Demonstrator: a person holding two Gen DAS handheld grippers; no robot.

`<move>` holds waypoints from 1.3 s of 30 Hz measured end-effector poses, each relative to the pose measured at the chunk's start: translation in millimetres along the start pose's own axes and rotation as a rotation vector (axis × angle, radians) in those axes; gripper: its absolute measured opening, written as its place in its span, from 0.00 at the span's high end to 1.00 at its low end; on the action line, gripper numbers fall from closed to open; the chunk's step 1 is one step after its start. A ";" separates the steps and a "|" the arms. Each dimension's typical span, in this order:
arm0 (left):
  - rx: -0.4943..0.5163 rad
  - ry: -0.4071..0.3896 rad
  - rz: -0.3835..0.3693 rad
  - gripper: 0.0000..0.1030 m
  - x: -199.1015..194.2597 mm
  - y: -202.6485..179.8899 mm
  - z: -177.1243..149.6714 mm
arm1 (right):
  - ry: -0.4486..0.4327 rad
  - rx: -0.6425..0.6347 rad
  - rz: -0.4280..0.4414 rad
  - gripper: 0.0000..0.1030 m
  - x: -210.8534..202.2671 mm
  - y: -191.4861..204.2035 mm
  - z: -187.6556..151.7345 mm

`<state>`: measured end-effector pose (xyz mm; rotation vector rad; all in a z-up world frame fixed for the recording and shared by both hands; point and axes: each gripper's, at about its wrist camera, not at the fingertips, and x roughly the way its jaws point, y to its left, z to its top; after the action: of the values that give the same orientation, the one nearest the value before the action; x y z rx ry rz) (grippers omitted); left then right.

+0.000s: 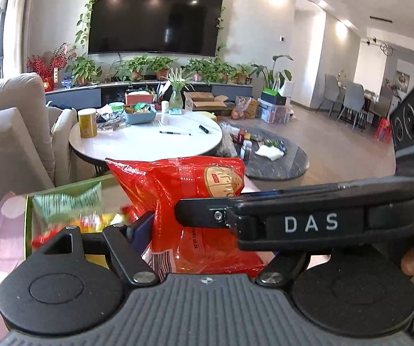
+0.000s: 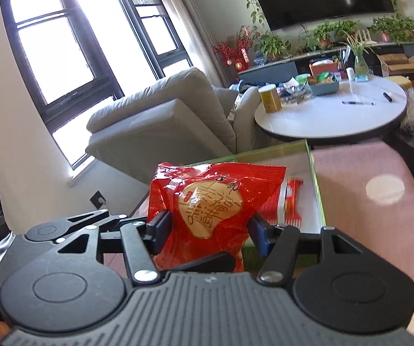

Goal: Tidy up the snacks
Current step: 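Lower the red cookie-print bag into the box and open both grippers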

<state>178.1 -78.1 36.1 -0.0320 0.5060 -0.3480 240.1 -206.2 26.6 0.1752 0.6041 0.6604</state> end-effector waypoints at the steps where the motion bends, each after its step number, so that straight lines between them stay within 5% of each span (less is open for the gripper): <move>1: 0.002 -0.004 0.003 0.29 5.1 1.3 4.9 | -0.007 0.000 0.002 0.50 2.6 -3.3 4.1; 21: -0.085 0.084 0.029 0.29 89.3 36.8 -9.6 | 0.044 0.017 -0.008 0.50 69.7 -53.0 8.2; 26: -0.111 0.119 0.025 0.28 92.4 42.8 -18.3 | 0.031 0.015 -0.093 0.48 69.1 -52.1 -0.1; 39: -0.056 0.083 0.036 0.23 73.3 35.2 -14.7 | -0.013 0.032 -0.055 0.43 48.2 -42.8 -0.7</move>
<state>242.2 -68.7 -15.2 -0.0633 0.5981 -0.3010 292.3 -209.7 -11.0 0.1920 0.6052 0.5963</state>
